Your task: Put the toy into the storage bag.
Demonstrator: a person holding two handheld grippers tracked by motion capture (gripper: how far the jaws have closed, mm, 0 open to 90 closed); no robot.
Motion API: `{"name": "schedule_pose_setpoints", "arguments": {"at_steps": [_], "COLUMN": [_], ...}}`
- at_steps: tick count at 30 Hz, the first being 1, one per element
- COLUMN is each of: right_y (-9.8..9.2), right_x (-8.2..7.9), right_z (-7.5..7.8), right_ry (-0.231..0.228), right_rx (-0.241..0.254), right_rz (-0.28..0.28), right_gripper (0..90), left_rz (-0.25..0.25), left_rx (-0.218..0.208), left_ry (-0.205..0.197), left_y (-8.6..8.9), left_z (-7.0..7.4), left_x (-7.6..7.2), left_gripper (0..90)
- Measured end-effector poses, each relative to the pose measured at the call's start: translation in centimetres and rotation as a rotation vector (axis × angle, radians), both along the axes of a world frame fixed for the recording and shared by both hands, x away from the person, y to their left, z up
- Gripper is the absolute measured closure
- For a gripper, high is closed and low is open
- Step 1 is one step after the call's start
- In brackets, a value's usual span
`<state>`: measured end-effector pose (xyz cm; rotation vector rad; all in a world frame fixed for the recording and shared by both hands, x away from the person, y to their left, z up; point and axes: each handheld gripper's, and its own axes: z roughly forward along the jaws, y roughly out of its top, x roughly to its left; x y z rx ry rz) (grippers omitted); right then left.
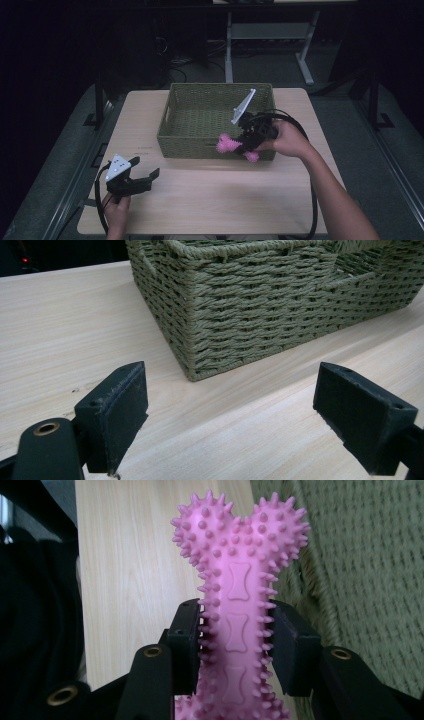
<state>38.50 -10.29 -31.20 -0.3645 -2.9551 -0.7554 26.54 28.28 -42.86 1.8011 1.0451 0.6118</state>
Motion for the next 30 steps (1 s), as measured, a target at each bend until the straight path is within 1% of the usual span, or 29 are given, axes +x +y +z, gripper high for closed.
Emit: {"name": "schedule_pose_setpoints", "arguments": {"at_steps": [2,6,9,14,21,23,24,27,28,30], "right_y": [0.1,0.2,0.1,-0.3,-0.5,-0.5,-0.5,-0.5,-0.5,-0.6], "right_x": [0.3,0.8,1.0,1.7,2.7,2.9,3.1,3.5,3.8,4.2], "right_z": [0.2,0.6,0.7,0.6,1.3,1.4,1.4,1.6,1.7,1.7], "right_ry": [-0.001,-0.005,-0.002,0.006,0.007,0.009,0.009,0.008,0.009,0.017], "right_rx": [0.014,-0.005,0.009,0.007,0.011,0.003,-0.009,-0.01,-0.001,-0.002], "right_rz": [0.009,0.005,0.006,-0.009,-0.025,-0.024,-0.025,-0.028,-0.031,-0.037], "right_gripper": [58.1,58.0,58.0,58.0,57.9,57.9,57.9,57.9,57.9,57.9], "left_rz": [0.0,-0.002,-0.005,-0.002,-0.005,-0.004,-0.002,-0.006,-0.003,-0.005], "left_rx": [-0.005,-0.002,0.0,-0.002,-0.003,-0.003,-0.002,0.001,0.001,-0.004], "left_ry": [0.002,0.0,-0.001,0.001,0.001,0.001,0.001,0.0,0.001,0.002], "left_y": [0.0,0.0,-0.1,-0.1,-0.1,-0.1,-0.2,-0.2,-0.2,-0.2], "left_z": [0.0,0.0,0.0,0.0,0.0,0.0,0.0,0.0,-0.1,0.0], "left_x": [0.0,0.0,-0.1,0.0,0.1,0.1,0.1,0.1,0.1,0.1], "left_gripper": [13.8,13.8,13.9,13.8,13.9,13.8,13.8,13.8,13.8,13.8]}}
